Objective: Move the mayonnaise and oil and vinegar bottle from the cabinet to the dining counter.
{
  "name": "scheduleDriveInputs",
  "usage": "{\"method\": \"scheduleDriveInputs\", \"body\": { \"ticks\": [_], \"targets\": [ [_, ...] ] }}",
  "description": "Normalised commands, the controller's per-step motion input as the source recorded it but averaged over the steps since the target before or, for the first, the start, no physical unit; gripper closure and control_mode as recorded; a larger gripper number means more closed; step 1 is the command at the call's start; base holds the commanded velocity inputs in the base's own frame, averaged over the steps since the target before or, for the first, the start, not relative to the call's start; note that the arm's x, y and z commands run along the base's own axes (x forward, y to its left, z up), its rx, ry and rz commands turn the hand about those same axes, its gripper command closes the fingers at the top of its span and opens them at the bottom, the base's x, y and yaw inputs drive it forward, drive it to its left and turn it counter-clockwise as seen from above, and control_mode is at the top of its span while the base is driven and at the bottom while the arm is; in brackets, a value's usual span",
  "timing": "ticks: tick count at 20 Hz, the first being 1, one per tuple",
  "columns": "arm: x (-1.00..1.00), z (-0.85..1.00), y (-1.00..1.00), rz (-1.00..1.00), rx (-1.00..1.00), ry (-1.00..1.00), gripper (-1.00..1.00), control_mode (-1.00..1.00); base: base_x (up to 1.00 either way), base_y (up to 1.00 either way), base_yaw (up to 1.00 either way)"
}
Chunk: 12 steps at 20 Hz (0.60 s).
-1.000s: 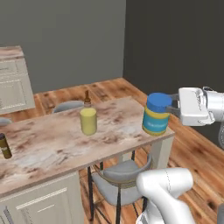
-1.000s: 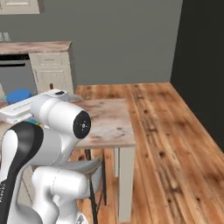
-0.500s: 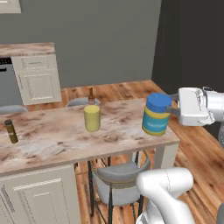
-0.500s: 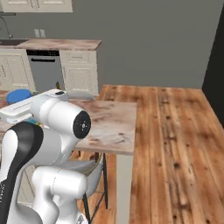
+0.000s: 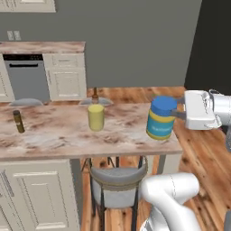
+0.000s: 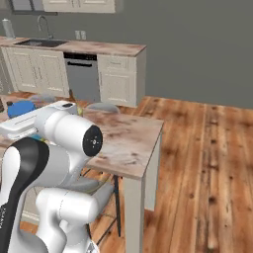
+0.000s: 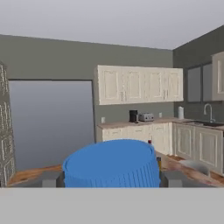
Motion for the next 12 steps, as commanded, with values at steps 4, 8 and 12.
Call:
{"method": "scheduleDriveInputs", "body": {
  "ticks": [4,8,12],
  "targets": [
    [0.00,0.00,0.00,0.00,0.00,0.00,1.00,1.00,0.00,-0.58,0.35],
    [0.00,0.00,0.00,0.00,0.00,0.00,1.00,1.00,0.12,-0.57,0.34],
    [0.00,0.00,0.00,0.00,0.00,0.00,1.00,1.00,0.43,-0.52,0.27]
  ]
}}
